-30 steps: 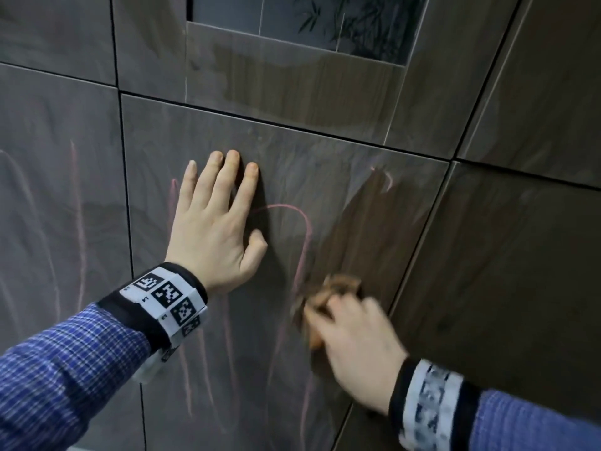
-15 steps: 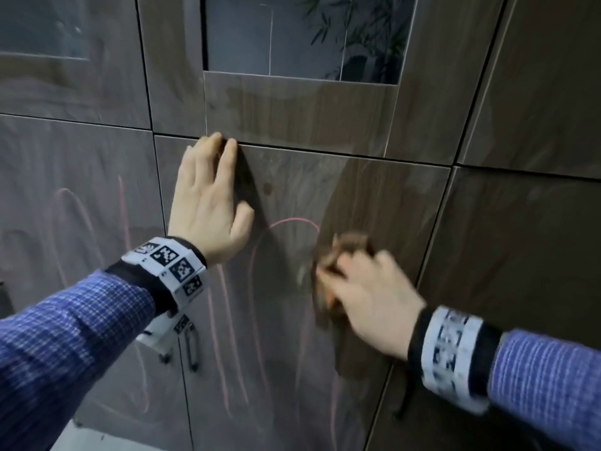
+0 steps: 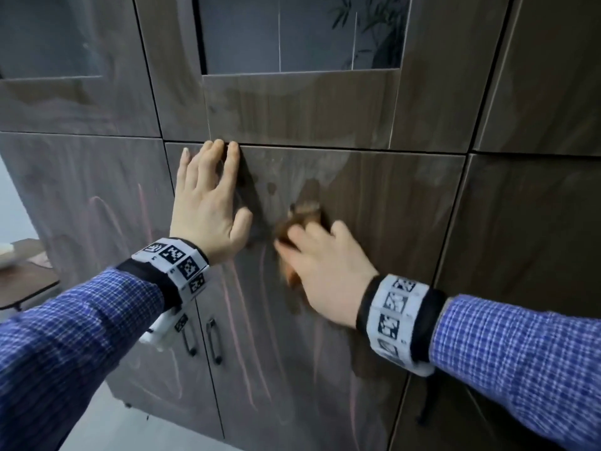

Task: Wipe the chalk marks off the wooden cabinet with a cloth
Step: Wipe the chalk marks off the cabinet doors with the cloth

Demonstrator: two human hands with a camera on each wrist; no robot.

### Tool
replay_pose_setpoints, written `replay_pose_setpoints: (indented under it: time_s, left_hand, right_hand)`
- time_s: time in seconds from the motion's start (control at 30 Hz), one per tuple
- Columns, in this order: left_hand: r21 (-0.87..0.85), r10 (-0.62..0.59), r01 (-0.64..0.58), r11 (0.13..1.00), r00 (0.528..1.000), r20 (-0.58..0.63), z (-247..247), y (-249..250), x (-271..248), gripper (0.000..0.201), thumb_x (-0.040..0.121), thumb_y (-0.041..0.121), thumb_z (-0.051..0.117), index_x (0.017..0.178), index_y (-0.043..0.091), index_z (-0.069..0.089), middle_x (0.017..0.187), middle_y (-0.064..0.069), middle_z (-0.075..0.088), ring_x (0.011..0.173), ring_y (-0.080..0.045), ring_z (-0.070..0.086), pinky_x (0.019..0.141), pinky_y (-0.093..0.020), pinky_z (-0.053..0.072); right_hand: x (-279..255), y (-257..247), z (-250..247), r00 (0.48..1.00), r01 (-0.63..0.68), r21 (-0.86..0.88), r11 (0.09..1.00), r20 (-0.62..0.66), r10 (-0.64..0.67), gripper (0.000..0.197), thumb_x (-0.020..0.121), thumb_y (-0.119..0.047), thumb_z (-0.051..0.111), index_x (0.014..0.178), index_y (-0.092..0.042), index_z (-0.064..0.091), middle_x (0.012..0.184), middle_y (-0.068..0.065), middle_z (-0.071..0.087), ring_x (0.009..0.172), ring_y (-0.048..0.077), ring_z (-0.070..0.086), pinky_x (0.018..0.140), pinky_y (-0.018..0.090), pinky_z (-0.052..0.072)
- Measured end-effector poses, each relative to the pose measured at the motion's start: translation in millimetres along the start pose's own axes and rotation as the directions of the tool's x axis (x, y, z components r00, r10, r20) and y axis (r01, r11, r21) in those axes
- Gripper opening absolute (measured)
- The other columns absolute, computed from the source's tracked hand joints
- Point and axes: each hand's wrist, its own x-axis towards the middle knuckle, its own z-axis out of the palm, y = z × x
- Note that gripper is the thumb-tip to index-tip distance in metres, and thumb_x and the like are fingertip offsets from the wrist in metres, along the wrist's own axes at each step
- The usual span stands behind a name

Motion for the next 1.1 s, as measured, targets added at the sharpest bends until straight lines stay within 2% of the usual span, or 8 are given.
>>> replay_pose_setpoints:
  time_s: [0.13, 0.3, 0.43, 0.53, 0.77, 0.9, 1.0, 1.1]
  left_hand:
    - [0.003, 0.006, -0.006, 1.000, 0.999, -0.039, 5.9, -1.7, -3.8, 0.083, 0.083, 0.039, 0.042, 0.155, -0.001, 0.032, 0.152, -0.029, 0.035, 0.145, -0.043, 0.029, 0.124, -0.058, 0.010]
    - [-0.009, -0.041, 0.040, 0.999, 0.998, -0.050, 6.6, 3.7, -3.9, 0.084, 0.082, 0.038, 0.042, 0.155, -0.001, 0.030, 0.152, -0.030, 0.033, 0.146, -0.044, 0.026, 0.125, -0.055, 0.007]
    - [-0.028, -0.039, 0.038, 0.999, 0.999, -0.035, 5.3, 3.0, -3.1, 0.089, 0.075, 0.034, 0.041, 0.155, -0.002, 0.028, 0.153, -0.030, 0.030, 0.147, -0.045, 0.024, 0.125, -0.057, 0.007]
    - [-0.017, -0.038, 0.038, 0.999, 0.999, 0.001, 2.9, 0.2, -4.5, 0.091, 0.073, 0.035, 0.039, 0.156, -0.001, 0.026, 0.154, -0.029, 0.029, 0.147, -0.044, 0.023, 0.125, -0.056, 0.006]
    - [0.071, -0.013, 0.007, 0.997, 0.996, 0.084, -10.1, -0.4, -0.4, 0.094, 0.070, 0.036, 0.039, 0.155, -0.003, 0.028, 0.151, -0.031, 0.033, 0.144, -0.045, 0.027, 0.123, -0.060, 0.010]
    - [0.104, 0.018, -0.030, 0.994, 0.993, 0.119, -15.1, -2.7, -0.2, 0.096, 0.068, 0.038, 0.039, 0.155, -0.003, 0.028, 0.149, -0.028, 0.034, 0.143, -0.045, 0.029, 0.123, -0.060, 0.011]
    - [0.102, 0.013, -0.023, 0.994, 0.994, 0.106, -14.7, -1.2, 0.3, 0.097, 0.065, 0.031, 0.048, 0.154, -0.003, 0.030, 0.148, -0.026, 0.035, 0.143, -0.045, 0.030, 0.124, -0.059, 0.012]
    - [0.123, 0.009, -0.022, 0.992, 0.994, 0.105, -14.2, -0.1, 0.5, 0.106, 0.058, 0.021, 0.070, 0.154, -0.003, 0.031, 0.147, -0.026, 0.037, 0.141, -0.044, 0.031, 0.123, -0.059, 0.013]
  right_hand:
    - [26.2, 2.7, -18.2, 0.990, -0.138, 0.019, 0.990, -0.009, 0.138, 0.056, 0.084, -0.030, 0.052, 0.139, -0.019, 0.048, 0.126, 0.003, 0.045, 0.105, 0.025, 0.042, 0.081, 0.043, 0.030]
    - [-27.6, -26.7, 16.4, 0.899, 0.266, -0.007, 0.964, 0.362, -0.246, 0.042, 0.091, -0.035, 0.047, 0.127, -0.019, 0.061, 0.130, 0.003, 0.042, 0.108, 0.024, 0.042, 0.086, 0.044, 0.032]
    - [-0.3, 6.8, -18.0, 0.991, 0.058, 0.019, 0.998, 0.121, -0.060, 0.047, 0.087, -0.030, 0.044, 0.132, -0.021, 0.054, 0.127, 0.000, 0.043, 0.109, 0.023, 0.042, 0.085, 0.043, 0.031]
    - [21.6, 24.8, -40.3, 0.978, -0.192, 0.077, 0.978, -0.071, 0.198, 0.054, 0.088, -0.029, 0.047, 0.141, -0.020, 0.044, 0.130, 0.000, 0.041, 0.110, 0.022, 0.042, 0.083, 0.042, 0.029]
    - [-58.1, -1.6, 11.6, 0.943, 0.217, 0.022, 0.976, 0.254, -0.215, 0.039, 0.078, -0.031, 0.054, 0.111, -0.020, 0.071, 0.117, -0.001, 0.054, 0.098, 0.023, 0.048, 0.077, 0.041, 0.033]
    - [-43.5, 50.2, -34.6, 0.998, -0.060, -0.001, 0.998, -0.025, 0.060, 0.054, 0.074, -0.024, 0.057, 0.128, -0.018, 0.060, 0.113, 0.004, 0.053, 0.092, 0.027, 0.049, 0.073, 0.041, 0.034]
    - [-27.6, 67.4, -62.8, 0.935, -0.347, -0.015, 0.938, -0.089, 0.344, 0.062, 0.082, -0.026, 0.052, 0.144, -0.021, 0.045, 0.118, 0.003, 0.047, 0.097, 0.027, 0.047, 0.074, 0.041, 0.030]
    - [-45.5, 51.3, -47.7, 0.980, -0.195, -0.019, 0.981, 0.033, 0.195, 0.068, 0.078, -0.025, 0.060, 0.144, -0.015, 0.045, 0.120, 0.006, 0.048, 0.097, 0.028, 0.046, 0.077, 0.043, 0.034]
